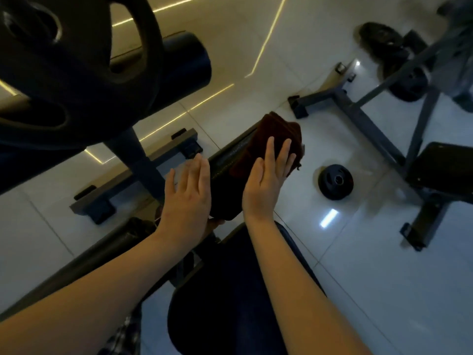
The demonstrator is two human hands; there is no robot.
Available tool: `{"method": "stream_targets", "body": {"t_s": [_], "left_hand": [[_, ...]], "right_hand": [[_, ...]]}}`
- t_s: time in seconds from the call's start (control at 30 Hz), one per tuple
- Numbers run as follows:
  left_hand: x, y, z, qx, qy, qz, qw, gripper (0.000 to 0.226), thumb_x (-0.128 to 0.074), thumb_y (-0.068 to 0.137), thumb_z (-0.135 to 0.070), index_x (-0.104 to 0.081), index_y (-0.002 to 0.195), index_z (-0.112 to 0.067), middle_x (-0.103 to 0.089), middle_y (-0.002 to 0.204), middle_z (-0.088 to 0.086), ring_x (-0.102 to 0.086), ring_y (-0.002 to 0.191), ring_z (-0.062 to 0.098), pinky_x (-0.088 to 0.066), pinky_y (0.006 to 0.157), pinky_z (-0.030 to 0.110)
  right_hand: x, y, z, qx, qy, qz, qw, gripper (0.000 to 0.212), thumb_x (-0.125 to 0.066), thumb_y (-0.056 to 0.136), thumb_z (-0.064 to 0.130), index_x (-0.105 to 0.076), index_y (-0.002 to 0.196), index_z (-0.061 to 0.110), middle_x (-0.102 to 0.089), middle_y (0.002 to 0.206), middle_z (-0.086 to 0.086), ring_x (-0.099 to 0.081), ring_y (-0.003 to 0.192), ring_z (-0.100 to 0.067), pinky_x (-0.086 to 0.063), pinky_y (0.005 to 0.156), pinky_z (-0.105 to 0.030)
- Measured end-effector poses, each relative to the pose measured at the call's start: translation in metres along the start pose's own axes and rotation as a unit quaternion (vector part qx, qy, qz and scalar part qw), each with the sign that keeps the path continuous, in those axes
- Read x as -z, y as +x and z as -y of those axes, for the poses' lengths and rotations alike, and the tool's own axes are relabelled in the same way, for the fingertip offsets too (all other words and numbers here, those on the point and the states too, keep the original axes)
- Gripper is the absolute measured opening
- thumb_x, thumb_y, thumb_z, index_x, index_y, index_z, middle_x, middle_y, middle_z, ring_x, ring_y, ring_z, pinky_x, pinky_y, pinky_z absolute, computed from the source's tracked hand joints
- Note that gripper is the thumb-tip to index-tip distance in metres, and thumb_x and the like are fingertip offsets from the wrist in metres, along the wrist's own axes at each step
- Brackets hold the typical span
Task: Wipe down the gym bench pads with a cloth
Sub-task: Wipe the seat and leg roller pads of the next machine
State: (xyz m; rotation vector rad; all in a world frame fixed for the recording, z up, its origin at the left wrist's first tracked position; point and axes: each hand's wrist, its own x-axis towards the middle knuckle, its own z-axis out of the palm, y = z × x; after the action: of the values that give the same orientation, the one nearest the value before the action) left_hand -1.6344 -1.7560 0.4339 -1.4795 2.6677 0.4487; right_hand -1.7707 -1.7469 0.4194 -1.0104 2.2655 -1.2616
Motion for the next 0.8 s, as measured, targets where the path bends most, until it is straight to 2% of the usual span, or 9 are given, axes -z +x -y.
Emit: {"method": "stream_targets", "body": {"t_s": [0.07, 0.17, 0.27, 0.33, 0.47, 0.6, 0.67, 0.73, 0.8], "left_hand": [[0.0, 0.0, 0.004, -0.046, -0.011, 0.011, 0.999, 0.128, -0.08, 0.067, -0.051, 0.009, 0.147, -0.008, -0.007, 0.159, 0.022, -0.013, 0.147, 0.037, -0.01, 0.117, 0.049], [0.01, 0.008, 0.013, -0.133, 0.011, 0.0, 0.991, 0.124, -0.081, 0.063, -0.052, -0.006, 0.149, -0.002, -0.015, 0.156, 0.025, -0.022, 0.143, 0.041, -0.019, 0.115, 0.051], [0.027, 0.024, 0.026, -0.212, 0.037, 0.047, 0.975, 0.118, -0.062, 0.079, -0.062, 0.015, 0.149, -0.007, 0.011, 0.159, 0.019, -0.002, 0.147, 0.036, -0.011, 0.12, 0.048], [0.033, 0.034, 0.028, -0.238, 0.052, 0.076, 0.967, 0.117, -0.058, 0.083, -0.062, 0.022, 0.148, -0.009, 0.023, 0.157, 0.017, 0.007, 0.147, 0.034, -0.007, 0.119, 0.045], [0.034, 0.043, 0.024, -0.243, 0.04, 0.114, 0.963, 0.119, -0.063, 0.084, -0.055, 0.027, 0.146, -0.007, 0.03, 0.154, 0.017, 0.009, 0.147, 0.035, -0.013, 0.12, 0.044], [0.03, 0.043, 0.026, -0.24, 0.034, 0.125, 0.962, 0.122, -0.065, 0.083, -0.049, 0.032, 0.144, -0.008, 0.035, 0.152, 0.015, 0.015, 0.147, 0.034, -0.014, 0.121, 0.044], [0.029, 0.044, 0.028, -0.249, 0.036, 0.128, 0.959, 0.122, -0.062, 0.083, -0.054, 0.032, 0.143, -0.006, 0.034, 0.152, 0.017, 0.018, 0.146, 0.035, -0.012, 0.121, 0.045], [0.029, 0.044, 0.027, -0.263, 0.051, 0.13, 0.955, 0.122, -0.059, 0.083, -0.06, 0.03, 0.144, -0.004, 0.033, 0.153, 0.019, 0.019, 0.145, 0.036, -0.012, 0.121, 0.046], [0.032, 0.043, 0.026, -0.244, 0.035, 0.138, 0.959, 0.123, -0.06, 0.082, -0.06, 0.032, 0.143, -0.007, 0.032, 0.153, 0.016, 0.015, 0.147, 0.033, -0.012, 0.121, 0.044]], "right_hand": [[0.002, -0.007, 0.005, -0.025, 0.028, 0.004, 0.999, 0.05, -0.027, 0.102, 0.028, -0.02, 0.151, 0.03, 0.004, 0.155, 0.021, 0.016, 0.144, -0.002, 0.005, 0.119, -0.031], [0.004, -0.017, 0.011, -0.07, 0.068, 0.008, 0.995, 0.048, -0.029, 0.106, 0.021, -0.017, 0.149, 0.037, 0.006, 0.158, 0.021, 0.014, 0.143, 0.003, 0.005, 0.113, -0.021], [-0.004, -0.029, 0.02, -0.092, 0.085, -0.013, 0.992, 0.045, -0.028, 0.106, 0.023, -0.014, 0.143, 0.047, 0.007, 0.159, 0.021, 0.011, 0.145, 0.001, 0.003, 0.116, -0.025], [-0.011, -0.038, 0.022, -0.093, 0.087, -0.029, 0.991, 0.044, -0.028, 0.106, 0.025, -0.013, 0.141, 0.048, 0.007, 0.157, 0.023, 0.011, 0.146, 0.0, 0.002, 0.121, -0.034], [-0.02, -0.058, 0.023, -0.105, 0.107, -0.038, 0.988, 0.046, -0.03, 0.105, 0.03, -0.015, 0.141, 0.055, 0.008, 0.157, 0.027, 0.009, 0.146, 0.0, -0.006, 0.122, -0.047], [-0.025, -0.074, 0.026, -0.102, 0.098, -0.034, 0.989, 0.048, -0.029, 0.101, 0.035, -0.011, 0.137, 0.061, 0.01, 0.157, 0.029, 0.01, 0.146, -0.001, -0.009, 0.122, -0.047], [-0.026, -0.072, 0.027, -0.108, 0.083, -0.032, 0.99, 0.051, -0.028, 0.097, 0.04, -0.007, 0.135, 0.066, 0.014, 0.155, 0.03, 0.011, 0.146, -0.002, -0.008, 0.122, -0.047], [-0.023, -0.061, 0.03, -0.114, 0.069, -0.03, 0.991, 0.054, -0.028, 0.096, 0.043, -0.002, 0.127, 0.078, 0.018, 0.15, 0.036, 0.013, 0.146, -0.002, -0.008, 0.122, -0.048], [-0.019, -0.045, 0.032, -0.116, 0.054, -0.031, 0.991, 0.054, -0.029, 0.098, 0.042, 0.002, 0.126, 0.077, 0.019, 0.151, 0.032, 0.015, 0.146, -0.004, -0.007, 0.122, -0.048]]}}
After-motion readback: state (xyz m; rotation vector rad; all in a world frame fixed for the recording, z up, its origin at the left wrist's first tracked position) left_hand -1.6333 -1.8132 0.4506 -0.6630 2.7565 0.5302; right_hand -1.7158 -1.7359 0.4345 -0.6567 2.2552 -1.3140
